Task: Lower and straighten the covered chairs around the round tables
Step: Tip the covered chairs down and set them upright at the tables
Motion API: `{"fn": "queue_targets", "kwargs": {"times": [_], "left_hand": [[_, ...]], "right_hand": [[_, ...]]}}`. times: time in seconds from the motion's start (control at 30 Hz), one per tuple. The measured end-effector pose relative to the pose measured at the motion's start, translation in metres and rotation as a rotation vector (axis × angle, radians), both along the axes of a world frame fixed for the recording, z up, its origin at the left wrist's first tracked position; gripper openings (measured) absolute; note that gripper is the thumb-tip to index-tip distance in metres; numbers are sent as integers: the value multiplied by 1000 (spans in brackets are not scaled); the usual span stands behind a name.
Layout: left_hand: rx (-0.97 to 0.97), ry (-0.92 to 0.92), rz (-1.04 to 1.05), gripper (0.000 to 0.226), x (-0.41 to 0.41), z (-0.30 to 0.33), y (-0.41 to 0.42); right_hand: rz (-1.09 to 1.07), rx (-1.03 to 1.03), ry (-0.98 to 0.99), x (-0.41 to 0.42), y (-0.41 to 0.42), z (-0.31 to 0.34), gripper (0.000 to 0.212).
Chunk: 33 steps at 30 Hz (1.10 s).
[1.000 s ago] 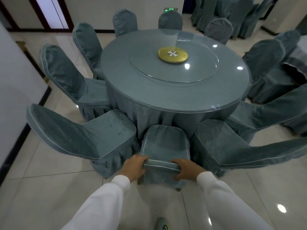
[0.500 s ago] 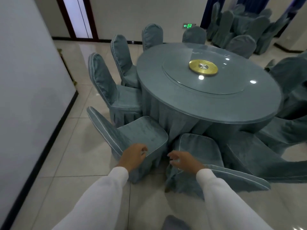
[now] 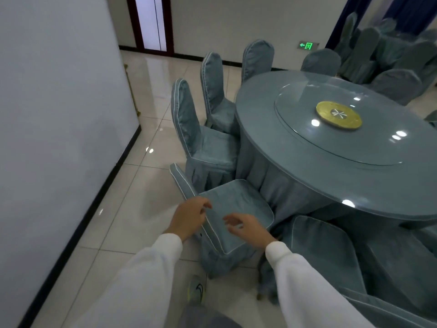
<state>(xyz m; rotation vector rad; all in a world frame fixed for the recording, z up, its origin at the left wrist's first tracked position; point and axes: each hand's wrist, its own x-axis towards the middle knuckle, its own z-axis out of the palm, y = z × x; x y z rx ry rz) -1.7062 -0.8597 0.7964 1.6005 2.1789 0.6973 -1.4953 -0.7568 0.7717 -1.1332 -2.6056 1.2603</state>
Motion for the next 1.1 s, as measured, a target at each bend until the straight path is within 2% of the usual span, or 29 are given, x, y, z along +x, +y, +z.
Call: {"fn": "queue_targets", "kwargs": {"times": [0.23, 0.43, 0.7, 0.8, 0.83, 0.97, 1.1], "left_hand": [[-45, -15, -68, 29, -86, 2, 61], [-111, -33, -137, 31, -139, -5, 107], [-240, -169, -424, 38, -187, -20, 153], [-303, -195, -527, 15, -202, -29, 160], [-332, -194, -571, 15, -208, -30, 160], [-457, -112, -805, 52, -223, -35, 154], [-370, 64, -956, 71, -229, -47, 142]], "right_hand": [[-41, -60, 19, -87, 58, -16, 25], [-127, -115, 44, -122, 91, -26, 23], [-339, -156, 34, -138, 88, -39, 20], [-468, -204, 82, -158, 63, -37, 18], [-520, -219, 91, -167, 52, -36, 21], [-637, -212, 63, -189, 13, -31, 29], [-768, -157, 68, -200, -24, -34, 40]]}}
